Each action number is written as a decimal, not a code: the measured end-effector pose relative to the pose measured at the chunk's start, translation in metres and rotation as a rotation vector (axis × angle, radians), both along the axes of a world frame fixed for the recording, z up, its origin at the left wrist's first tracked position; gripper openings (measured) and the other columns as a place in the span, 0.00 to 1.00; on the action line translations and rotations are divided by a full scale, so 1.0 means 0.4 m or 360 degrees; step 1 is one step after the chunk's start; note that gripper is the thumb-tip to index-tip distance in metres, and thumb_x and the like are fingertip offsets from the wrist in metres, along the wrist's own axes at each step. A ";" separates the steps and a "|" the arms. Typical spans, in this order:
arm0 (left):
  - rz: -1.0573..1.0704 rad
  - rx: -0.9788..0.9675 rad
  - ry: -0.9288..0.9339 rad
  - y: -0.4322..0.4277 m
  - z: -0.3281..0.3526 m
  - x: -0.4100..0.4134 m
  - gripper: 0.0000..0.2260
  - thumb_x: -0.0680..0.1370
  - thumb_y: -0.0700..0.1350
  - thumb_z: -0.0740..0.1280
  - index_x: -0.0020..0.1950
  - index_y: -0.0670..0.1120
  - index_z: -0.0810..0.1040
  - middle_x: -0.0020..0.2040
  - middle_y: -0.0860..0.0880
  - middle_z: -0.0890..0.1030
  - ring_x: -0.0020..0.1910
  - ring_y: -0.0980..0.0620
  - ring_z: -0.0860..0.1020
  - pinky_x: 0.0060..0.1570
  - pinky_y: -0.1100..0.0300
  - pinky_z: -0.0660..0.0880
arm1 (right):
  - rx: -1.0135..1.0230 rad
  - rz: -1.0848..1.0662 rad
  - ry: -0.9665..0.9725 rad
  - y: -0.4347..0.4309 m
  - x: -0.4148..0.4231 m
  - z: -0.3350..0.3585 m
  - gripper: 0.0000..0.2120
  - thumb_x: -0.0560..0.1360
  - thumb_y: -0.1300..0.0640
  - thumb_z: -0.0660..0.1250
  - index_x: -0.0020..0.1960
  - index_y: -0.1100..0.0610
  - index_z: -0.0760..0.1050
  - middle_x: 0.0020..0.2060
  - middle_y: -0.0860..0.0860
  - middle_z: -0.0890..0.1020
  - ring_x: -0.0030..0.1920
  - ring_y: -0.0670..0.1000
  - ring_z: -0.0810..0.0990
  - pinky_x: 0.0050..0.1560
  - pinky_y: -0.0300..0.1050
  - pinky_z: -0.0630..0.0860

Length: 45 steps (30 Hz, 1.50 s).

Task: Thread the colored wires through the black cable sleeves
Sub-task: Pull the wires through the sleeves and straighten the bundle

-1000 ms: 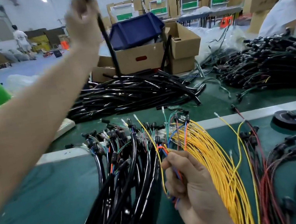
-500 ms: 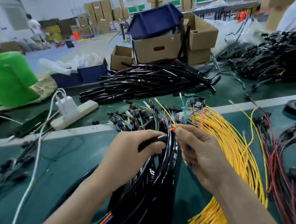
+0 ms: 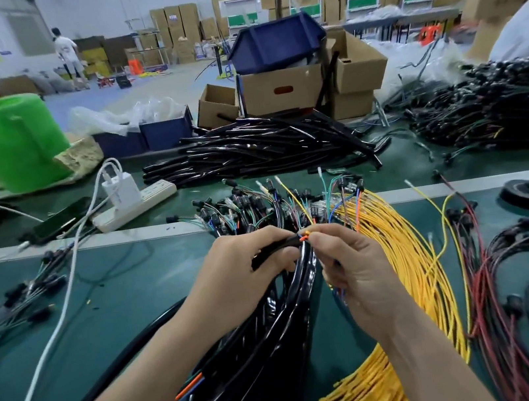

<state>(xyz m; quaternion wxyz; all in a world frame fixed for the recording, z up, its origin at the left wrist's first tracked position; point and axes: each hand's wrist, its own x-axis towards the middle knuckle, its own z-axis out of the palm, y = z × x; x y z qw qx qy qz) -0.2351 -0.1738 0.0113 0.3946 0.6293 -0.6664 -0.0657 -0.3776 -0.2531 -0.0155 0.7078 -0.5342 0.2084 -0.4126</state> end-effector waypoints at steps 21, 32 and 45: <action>0.0088 0.0144 -0.0056 -0.016 -0.007 0.007 0.05 0.78 0.49 0.66 0.50 0.54 0.81 0.32 0.58 0.81 0.30 0.60 0.76 0.32 0.66 0.70 | -0.0446 -0.0250 0.0153 -0.009 0.000 -0.009 0.08 0.73 0.66 0.69 0.37 0.57 0.81 0.25 0.44 0.76 0.28 0.40 0.71 0.32 0.27 0.67; -0.0070 0.0440 -0.0360 -0.010 0.033 0.040 0.04 0.78 0.51 0.65 0.48 0.56 0.80 0.31 0.60 0.79 0.28 0.58 0.76 0.32 0.66 0.71 | -0.0561 -0.0140 0.0394 -0.015 -0.011 -0.007 0.09 0.74 0.62 0.69 0.35 0.60 0.80 0.24 0.47 0.73 0.28 0.43 0.68 0.32 0.30 0.65; -0.0173 0.0614 -0.0500 -0.019 0.031 0.040 0.06 0.78 0.51 0.64 0.46 0.51 0.79 0.29 0.56 0.79 0.30 0.61 0.75 0.32 0.73 0.67 | -0.0637 0.0111 0.0590 -0.019 -0.016 -0.023 0.05 0.78 0.61 0.64 0.45 0.52 0.74 0.28 0.50 0.74 0.30 0.46 0.71 0.33 0.32 0.67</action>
